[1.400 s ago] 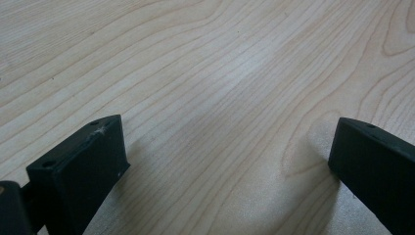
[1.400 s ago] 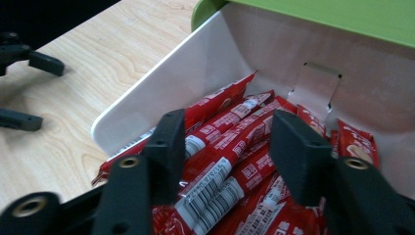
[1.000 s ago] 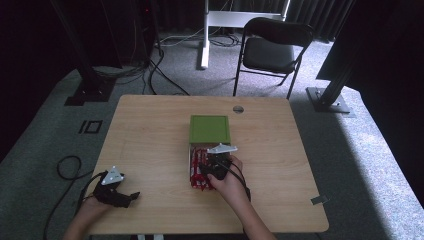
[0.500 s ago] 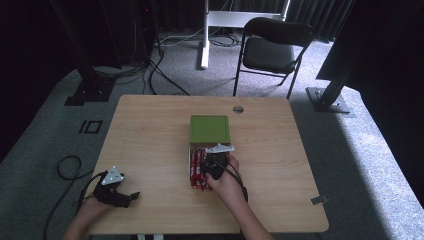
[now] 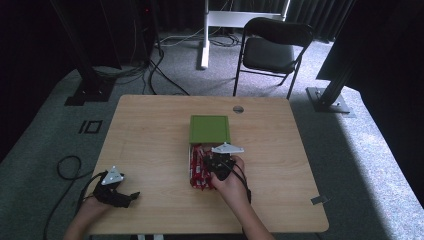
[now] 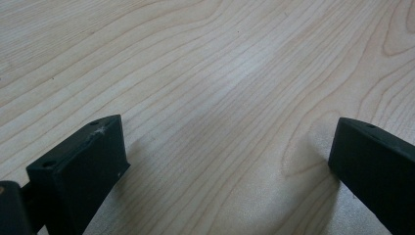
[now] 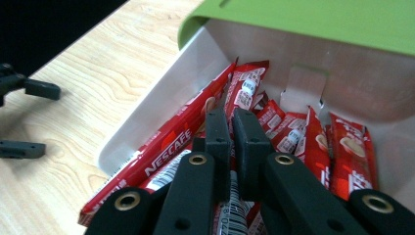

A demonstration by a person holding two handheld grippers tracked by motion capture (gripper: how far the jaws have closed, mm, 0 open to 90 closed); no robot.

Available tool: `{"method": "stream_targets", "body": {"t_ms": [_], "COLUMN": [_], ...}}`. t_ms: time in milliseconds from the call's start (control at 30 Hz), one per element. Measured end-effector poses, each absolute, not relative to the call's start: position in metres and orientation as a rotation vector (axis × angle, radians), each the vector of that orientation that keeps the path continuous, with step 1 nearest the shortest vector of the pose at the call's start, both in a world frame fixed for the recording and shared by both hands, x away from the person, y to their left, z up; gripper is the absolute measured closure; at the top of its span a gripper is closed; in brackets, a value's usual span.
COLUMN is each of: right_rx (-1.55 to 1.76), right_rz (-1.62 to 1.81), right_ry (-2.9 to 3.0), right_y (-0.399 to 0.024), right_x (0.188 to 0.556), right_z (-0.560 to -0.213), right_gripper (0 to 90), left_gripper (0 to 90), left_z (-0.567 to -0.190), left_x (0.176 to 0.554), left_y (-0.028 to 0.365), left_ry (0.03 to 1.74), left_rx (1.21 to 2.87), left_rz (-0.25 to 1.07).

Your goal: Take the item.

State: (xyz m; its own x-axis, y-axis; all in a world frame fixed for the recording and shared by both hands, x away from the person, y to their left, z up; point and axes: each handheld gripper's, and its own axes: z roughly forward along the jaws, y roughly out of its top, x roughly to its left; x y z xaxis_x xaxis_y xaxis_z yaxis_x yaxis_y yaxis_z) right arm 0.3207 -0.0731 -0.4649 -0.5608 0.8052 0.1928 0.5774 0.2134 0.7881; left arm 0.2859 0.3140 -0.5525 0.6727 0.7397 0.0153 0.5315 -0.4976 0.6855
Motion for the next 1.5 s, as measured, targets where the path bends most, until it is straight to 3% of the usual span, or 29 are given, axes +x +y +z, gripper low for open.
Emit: {"method": "stream_targets", "body": {"t_ms": [967, 1500], "right_rx": [1.236, 1.283], "right_rz": [1.416, 1.433], "right_ry": [2.16, 1.974], "right_y": [-0.1, -0.125], "right_x": [0.284, 0.295], "right_z": [-0.425, -0.412], "right_gripper": [86.6, 86.6], "left_gripper": [1.6, 1.5], "left_z": [-0.552, -0.552], "left_x": [0.286, 0.286], "left_y": [0.314, 0.314], "left_ry": [0.974, 0.974], "left_rx": [2.223, 2.223], "left_rz": [0.406, 0.406]}}
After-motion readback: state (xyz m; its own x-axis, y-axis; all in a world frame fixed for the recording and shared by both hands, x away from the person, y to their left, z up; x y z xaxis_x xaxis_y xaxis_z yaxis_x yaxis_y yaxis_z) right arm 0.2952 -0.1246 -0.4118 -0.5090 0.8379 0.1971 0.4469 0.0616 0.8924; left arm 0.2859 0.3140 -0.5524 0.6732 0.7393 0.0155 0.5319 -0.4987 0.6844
